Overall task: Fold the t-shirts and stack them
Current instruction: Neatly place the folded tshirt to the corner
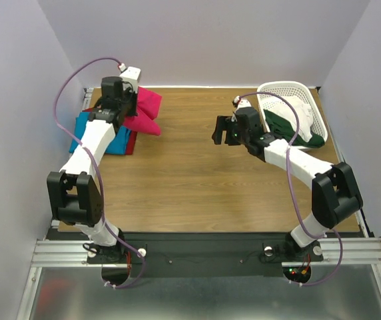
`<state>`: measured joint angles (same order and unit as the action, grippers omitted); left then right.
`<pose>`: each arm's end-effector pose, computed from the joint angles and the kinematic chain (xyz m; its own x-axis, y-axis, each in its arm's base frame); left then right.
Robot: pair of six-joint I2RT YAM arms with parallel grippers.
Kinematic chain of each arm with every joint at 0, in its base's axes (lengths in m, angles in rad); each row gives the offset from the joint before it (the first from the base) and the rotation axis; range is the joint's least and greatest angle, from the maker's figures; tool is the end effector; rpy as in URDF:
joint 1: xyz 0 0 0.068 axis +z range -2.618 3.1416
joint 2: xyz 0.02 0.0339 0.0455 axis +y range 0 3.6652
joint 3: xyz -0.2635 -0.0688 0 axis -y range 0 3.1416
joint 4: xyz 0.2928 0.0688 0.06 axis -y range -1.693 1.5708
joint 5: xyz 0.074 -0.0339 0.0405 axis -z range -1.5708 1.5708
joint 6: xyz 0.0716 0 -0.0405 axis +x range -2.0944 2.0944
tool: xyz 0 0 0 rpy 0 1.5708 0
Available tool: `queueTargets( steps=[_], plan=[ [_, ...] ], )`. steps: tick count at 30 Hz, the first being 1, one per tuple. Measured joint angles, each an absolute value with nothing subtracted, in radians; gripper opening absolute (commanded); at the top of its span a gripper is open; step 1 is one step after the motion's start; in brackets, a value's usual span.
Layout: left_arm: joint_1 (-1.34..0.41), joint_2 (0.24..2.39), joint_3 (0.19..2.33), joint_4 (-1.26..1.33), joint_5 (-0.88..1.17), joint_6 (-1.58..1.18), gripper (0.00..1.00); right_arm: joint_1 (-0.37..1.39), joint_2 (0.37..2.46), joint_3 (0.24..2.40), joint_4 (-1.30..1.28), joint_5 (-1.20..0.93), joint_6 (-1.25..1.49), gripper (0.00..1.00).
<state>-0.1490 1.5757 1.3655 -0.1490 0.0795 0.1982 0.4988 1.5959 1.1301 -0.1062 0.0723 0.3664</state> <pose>0.4504 -0.0734 0.3235 -0.2972 0.2431 -0.9233 0.2856 0.9454 0.1570 0.3866 0.2047 0.2203 -0.5956 0.0824 -0.7990 -0.2254 0.9376 0.2647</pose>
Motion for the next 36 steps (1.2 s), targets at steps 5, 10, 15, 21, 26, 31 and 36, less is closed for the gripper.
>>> queueTargets(
  steps=[5, 10, 15, 21, 26, 31, 36],
  plan=[
    [-0.062, 1.602, 1.443, -0.208, 0.147, 0.236, 0.0, 0.497, 1.572, 1.128, -0.113, 0.072, 0.361, 0.9],
    [-0.009, 1.657, 1.484, -0.271, 0.189, 0.274, 0.0, 0.496, 1.535, 1.114, -0.111, 0.07, 0.356, 0.91],
    [0.079, 1.75, 1.516, -0.364, 0.263, 0.319, 0.0, 0.486, 1.522, 1.096, -0.116, 0.067, 0.353, 0.91],
    [0.176, 1.815, 1.54, -0.364, 0.281, 0.327, 0.0, 0.484, 1.507, 1.096, -0.121, 0.059, 0.347, 0.92],
    [0.216, 1.852, 1.54, -0.349, 0.239, 0.314, 0.0, 0.483, 1.494, 1.089, -0.119, 0.059, 0.342, 0.93],
    [0.22, 1.89, 1.547, -0.336, 0.117, 0.282, 0.0, 0.479, 1.491, 1.062, -0.125, 0.058, 0.339, 0.95],
    [0.212, 1.902, 1.58, -0.326, -0.08, 0.238, 0.97, 0.477, 1.491, 1.057, -0.125, 0.056, 0.336, 0.99]
  ],
)
